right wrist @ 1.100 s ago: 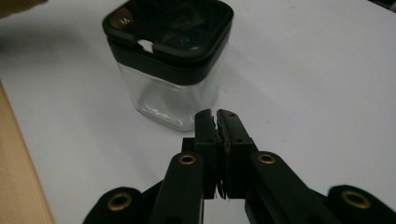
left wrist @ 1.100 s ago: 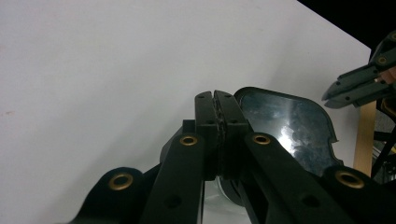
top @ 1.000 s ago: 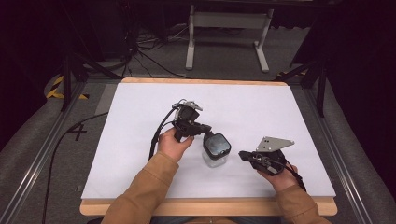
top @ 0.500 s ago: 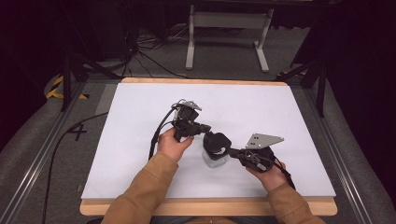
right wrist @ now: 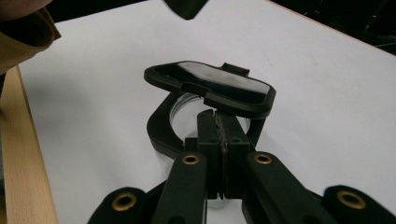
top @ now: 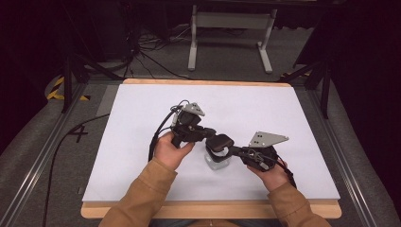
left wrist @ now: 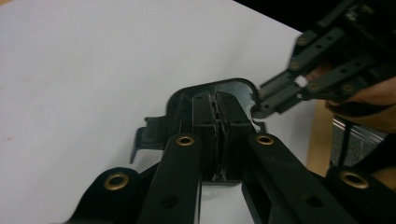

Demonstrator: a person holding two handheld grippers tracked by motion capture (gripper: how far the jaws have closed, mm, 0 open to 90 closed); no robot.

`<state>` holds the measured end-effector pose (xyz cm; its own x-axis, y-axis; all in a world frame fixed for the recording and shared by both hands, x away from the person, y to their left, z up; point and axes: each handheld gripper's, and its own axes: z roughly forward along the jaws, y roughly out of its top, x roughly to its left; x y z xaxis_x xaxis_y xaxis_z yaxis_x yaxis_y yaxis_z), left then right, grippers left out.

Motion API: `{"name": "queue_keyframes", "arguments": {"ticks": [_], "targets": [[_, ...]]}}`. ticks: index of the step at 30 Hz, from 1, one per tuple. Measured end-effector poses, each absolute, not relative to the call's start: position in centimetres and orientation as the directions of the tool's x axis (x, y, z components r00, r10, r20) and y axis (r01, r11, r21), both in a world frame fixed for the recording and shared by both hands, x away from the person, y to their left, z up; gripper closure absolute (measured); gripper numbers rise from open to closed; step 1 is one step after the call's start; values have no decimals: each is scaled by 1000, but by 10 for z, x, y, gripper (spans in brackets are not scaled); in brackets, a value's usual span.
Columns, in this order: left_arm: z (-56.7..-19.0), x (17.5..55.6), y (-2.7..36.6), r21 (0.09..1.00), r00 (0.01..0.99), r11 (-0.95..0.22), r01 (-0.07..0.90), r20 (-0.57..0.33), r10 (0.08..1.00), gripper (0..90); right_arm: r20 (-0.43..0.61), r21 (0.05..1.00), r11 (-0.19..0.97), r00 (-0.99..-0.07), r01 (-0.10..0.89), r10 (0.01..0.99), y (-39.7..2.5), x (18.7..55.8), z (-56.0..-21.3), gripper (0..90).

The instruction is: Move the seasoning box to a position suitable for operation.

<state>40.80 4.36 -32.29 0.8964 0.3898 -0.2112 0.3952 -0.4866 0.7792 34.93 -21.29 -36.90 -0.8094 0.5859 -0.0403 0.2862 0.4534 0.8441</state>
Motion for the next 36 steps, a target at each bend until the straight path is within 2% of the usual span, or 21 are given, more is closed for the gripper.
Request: {"name": "queue_keyframes", "arguments": {"ticks": [6,9,13,22,29,36], "targets": [[-317,392,37,744,923,-558,368,-221,315,871,-35,860,432,-813,272,581,-210,354,-365,896],[-321,383,25,692,937,-633,346,-226,265,870,-31,871,416,-814,263,580,-208,357,-362,896],[-328,378,14,645,940,-684,340,-203,275,870,-26,879,402,-815,258,579,-206,358,-360,895],[-335,384,13,642,922,-671,371,-168,349,867,-24,881,397,-815,256,579,-206,358,-361,895],[-329,387,23,692,911,-615,378,-160,380,866,-22,874,407,-814,266,580,-206,359,-365,896],[-321,398,37,746,898,-534,398,-197,395,865,-11,852,426,-805,302,593,-210,360,-375,897]]}}
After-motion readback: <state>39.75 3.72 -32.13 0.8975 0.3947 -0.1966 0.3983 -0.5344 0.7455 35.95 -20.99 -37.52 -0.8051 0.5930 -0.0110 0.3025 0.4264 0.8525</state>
